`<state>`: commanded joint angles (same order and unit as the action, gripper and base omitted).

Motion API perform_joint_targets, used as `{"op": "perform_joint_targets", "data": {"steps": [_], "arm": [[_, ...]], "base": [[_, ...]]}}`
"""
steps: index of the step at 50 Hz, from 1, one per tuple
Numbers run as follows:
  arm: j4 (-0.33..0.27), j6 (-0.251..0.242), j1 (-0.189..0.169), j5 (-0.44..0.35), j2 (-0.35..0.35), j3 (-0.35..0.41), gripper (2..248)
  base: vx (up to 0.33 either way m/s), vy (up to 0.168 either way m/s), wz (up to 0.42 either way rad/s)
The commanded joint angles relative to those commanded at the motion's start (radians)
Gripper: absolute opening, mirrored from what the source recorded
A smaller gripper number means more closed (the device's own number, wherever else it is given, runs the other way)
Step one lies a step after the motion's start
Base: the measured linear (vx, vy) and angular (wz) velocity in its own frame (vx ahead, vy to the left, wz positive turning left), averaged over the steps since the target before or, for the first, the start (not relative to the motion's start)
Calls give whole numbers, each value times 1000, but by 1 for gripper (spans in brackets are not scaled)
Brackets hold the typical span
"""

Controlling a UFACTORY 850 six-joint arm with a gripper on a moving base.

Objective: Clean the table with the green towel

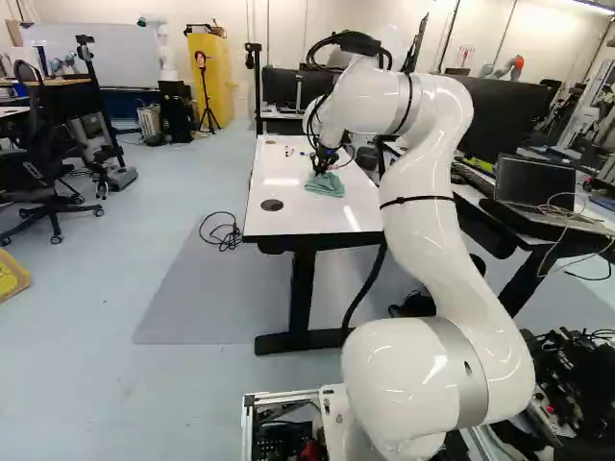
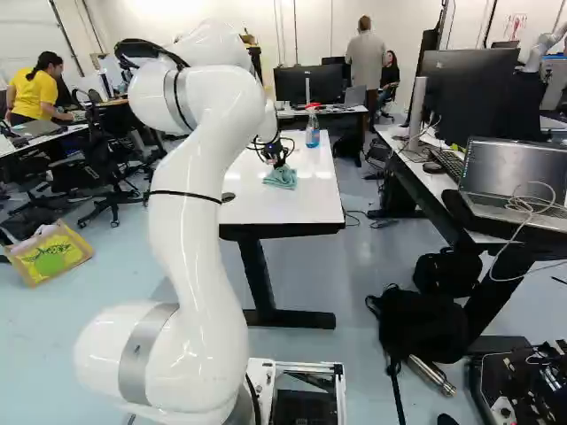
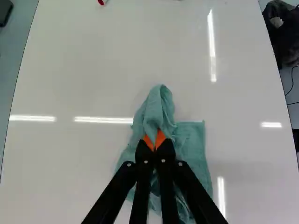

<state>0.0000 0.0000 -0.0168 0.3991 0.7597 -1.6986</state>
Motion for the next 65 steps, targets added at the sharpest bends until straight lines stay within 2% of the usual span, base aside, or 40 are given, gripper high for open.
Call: {"op": "perform_joint_targets", "data": {"steps": [18, 45, 65], "arm": [[0, 0, 15, 0, -75, 109, 24], [0, 0, 4, 0, -186, 266, 24], [0, 0, -47, 0, -179, 257, 24]], "base": [[0, 0, 0], [0, 0, 0], [0, 0, 0]]}}
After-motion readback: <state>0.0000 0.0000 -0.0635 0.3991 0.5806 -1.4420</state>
